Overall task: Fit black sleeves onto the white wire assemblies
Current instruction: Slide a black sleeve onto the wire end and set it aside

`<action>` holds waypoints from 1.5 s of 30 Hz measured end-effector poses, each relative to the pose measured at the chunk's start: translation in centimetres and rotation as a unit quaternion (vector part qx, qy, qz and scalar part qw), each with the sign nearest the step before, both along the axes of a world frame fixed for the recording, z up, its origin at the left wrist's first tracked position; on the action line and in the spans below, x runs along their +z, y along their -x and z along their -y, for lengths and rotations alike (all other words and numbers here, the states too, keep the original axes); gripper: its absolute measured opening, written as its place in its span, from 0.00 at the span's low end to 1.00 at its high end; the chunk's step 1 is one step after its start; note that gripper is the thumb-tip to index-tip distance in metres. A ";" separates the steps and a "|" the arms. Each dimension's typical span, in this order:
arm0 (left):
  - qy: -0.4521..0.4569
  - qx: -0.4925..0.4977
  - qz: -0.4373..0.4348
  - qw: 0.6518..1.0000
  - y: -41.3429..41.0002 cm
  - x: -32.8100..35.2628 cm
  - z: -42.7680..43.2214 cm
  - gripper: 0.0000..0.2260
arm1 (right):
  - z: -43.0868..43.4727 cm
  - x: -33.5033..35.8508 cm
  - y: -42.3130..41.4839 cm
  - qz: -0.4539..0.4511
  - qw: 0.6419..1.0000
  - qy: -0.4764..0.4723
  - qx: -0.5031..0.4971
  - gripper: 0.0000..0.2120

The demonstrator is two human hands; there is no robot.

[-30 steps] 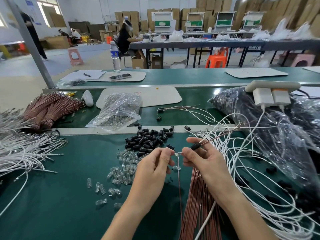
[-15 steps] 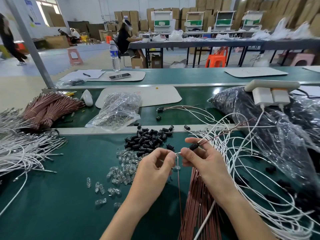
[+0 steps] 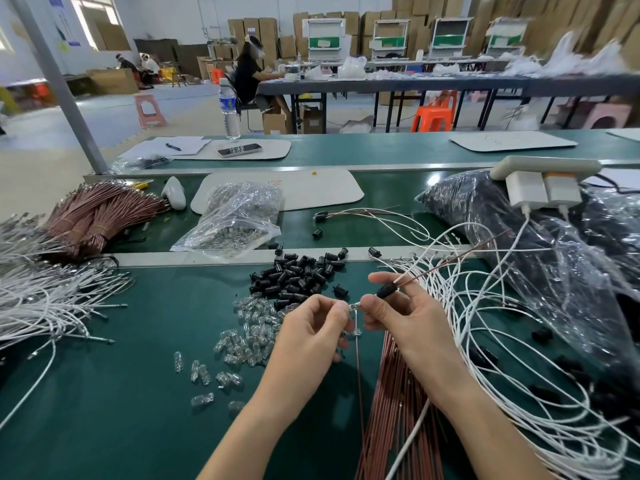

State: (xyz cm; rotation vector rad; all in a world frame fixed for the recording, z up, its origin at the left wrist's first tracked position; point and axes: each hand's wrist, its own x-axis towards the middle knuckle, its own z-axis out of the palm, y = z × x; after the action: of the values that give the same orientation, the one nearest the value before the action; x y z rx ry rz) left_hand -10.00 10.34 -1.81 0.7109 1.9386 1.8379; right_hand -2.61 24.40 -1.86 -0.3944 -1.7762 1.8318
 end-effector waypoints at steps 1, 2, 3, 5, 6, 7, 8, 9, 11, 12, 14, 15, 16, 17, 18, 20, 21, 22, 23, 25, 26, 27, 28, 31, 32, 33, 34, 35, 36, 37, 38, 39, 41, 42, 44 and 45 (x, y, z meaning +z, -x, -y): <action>-0.002 0.001 0.002 1.000 0.0 0.0 0.0 0.08 | 0.0 0.0 0.0 0.000 1.000 -0.003 0.000 0.15; -0.003 0.002 0.004 1.000 -0.1 0.0 -0.1 0.08 | 0.1 0.1 0.0 -0.002 1.000 -0.004 -0.001 0.14; -0.004 0.002 0.004 1.000 -0.1 -0.1 -0.1 0.08 | 0.1 0.2 -0.1 -0.003 1.000 -0.004 0.000 0.13; -0.004 0.004 -0.001 1.000 -0.2 -0.1 -0.2 0.08 | 0.1 0.2 -0.2 -0.006 1.000 -0.006 0.002 0.14; -0.006 0.007 -0.005 1.000 -0.3 -0.1 -0.3 0.08 | 0.1 0.2 -0.2 -0.007 1.000 -0.001 0.004 0.15; -0.011 0.012 -0.009 1.000 -0.3 -0.1 -0.3 0.08 | 0.2 0.2 -0.1 -0.008 1.000 0.015 0.008 0.16; -0.018 0.016 -0.014 1.000 -0.5 -0.1 -0.4 0.09 | 0.3 0.2 0.0 -0.010 0.999 0.042 0.016 0.19; -0.025 0.020 -0.020 0.999 -0.6 -0.1 -0.4 0.08 | 0.4 0.1 0.1 -0.011 0.997 0.073 0.028 0.22; -0.039 0.024 -0.035 0.998 -0.8 -0.1 -0.5 0.08 | 0.8 0.1 0.2 0.001 0.993 0.100 0.058 0.23; -0.044 0.025 -0.043 0.998 -0.8 0.0 -0.5 0.08 | 0.9 0.0 0.2 0.010 0.993 0.097 0.069 0.22; -0.044 0.027 -0.065 0.997 -0.9 0.0 -0.5 0.08 | 1.1 0.0 0.2 0.020 0.993 0.088 0.077 0.17; -0.040 0.028 -0.075 0.996 -0.9 0.0 -0.5 0.08 | 1.1 0.1 0.2 0.021 0.993 0.085 0.075 0.16; -0.034 0.031 -0.084 0.995 -0.9 -0.1 -0.5 0.08 | 1.1 0.1 0.1 0.021 0.994 0.085 0.071 0.16; -0.028 0.034 -0.092 0.995 -0.9 -0.1 -0.4 0.08 | 1.2 0.2 0.1 0.021 0.994 0.087 0.067 0.16; -0.021 0.038 -0.100 0.994 -0.9 -0.1 -0.4 0.08 | 1.2 0.3 0.1 0.021 0.994 0.089 0.063 0.16; 0.001 0.037 -0.127 0.991 -0.8 0.0 -0.1 0.08 | 1.3 0.4 0.1 0.026 0.995 0.079 0.056 0.15; 0.023 0.040 -0.156 0.987 -0.7 0.0 0.2 0.09 | 1.3 0.3 0.1 0.030 0.996 0.074 0.052 0.14; 0.055 0.051 -0.197 0.978 -0.4 -0.1 0.4 0.10 | 1.3 0.3 0.1 0.032 0.996 0.074 0.045 0.12; 0.091 0.072 -0.242 0.963 0.0 -0.1 0.8 0.10 | 1.3 0.3 0.1 0.032 0.995 0.081 0.037 0.12; 0.170 0.138 -0.322 0.921 0.9 -0.1 1.5 0.10 | 1.2 0.2 0.1 0.024 0.993 0.112 0.025 0.12; 0.213 0.167 -0.350 0.897 1.4 0.0 1.9 0.10 | 1.1 0.3 0.1 0.020 0.991 0.129 0.023 0.13; 0.259 0.182 -0.367 0.875 1.9 0.0 2.3 0.10 | 1.0 0.3 0.1 0.017 0.989 0.144 0.022 0.15; 0.309 0.184 -0.372 0.856 2.3 -0.2 2.7 0.10 | 0.8 0.3 0.0 0.016 0.988 0.154 0.022 0.16; 0.418 0.160 -0.355 0.821 2.8 -1.0 3.1 0.13 | 0.6 0.2 0.0 0.017 0.984 0.174 0.023 0.15; 0.430 0.151 -0.357 0.815 2.8 -1.2 3.0 0.14 | 0.6 0.1 0.1 0.018 0.984 0.178 0.022 0.14; 0.437 0.145 -0.365 0.809 2.7 -1.3 2.8 0.14 | 0.6 0.1 0.1 0.020 0.983 0.180 0.020 0.13; 0.441 0.142 -0.372 0.804 2.7 -1.4 2.6 0.15 | 0.6 0.1 0.2 0.020 0.983 0.182 0.018 0.12; 0.444 0.142 -0.378 0.800 2.6 -1.5 2.5 0.15 | 0.6 0.2 0.2 0.021 0.983 0.182 0.018 0.12; 0.448 0.142 -0.382 0.796 2.7 -1.6 2.4 0.16 | 0.6 0.2 0.2 0.021 0.983 0.182 0.018 0.12; 0.452 0.140 -0.384 0.793 2.7 -1.7 2.4 0.16 | 0.6 0.2 0.2 0.022 0.983 0.181 0.018 0.12; 0.453 0.136 -0.383 0.794 2.8 -1.7 2.4 0.16 | 0.6 0.2 0.2 0.023 0.983 0.180 0.017 0.13; 0.451 0.132 -0.381 0.796 2.9 -1.7 2.4 0.15 | 0.5 0.2 0.2 0.024 0.983 0.181 0.016 0.13; 0.440 0.126 -0.382 0.803 2.9 -1.6 2.4 0.14 | 0.5 0.2 0.2 0.025 0.982 0.184 0.016 0.12; 0.435 0.124 -0.384 0.805 2.9 -1.6 2.4 0.14 | 0.5 0.2 0.2 0.026 0.982 0.186 0.017 0.12; 0.425 0.127 -0.392 0.806 2.9 -1.7 2.3 0.13 | 0.6 0.3 0.1 0.026 0.982 0.189 0.020 0.12; 0.419 0.133 -0.398 0.805 2.9 -1.7 2.3 0.13 | 0.6 0.3 0.1 0.026 0.981 0.190 0.022 0.12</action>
State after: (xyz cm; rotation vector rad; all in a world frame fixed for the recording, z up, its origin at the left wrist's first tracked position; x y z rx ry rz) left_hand -12.91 8.03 -3.50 0.9881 3.1543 0.5454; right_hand -2.75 23.82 -1.55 -0.5541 -1.4723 2.2153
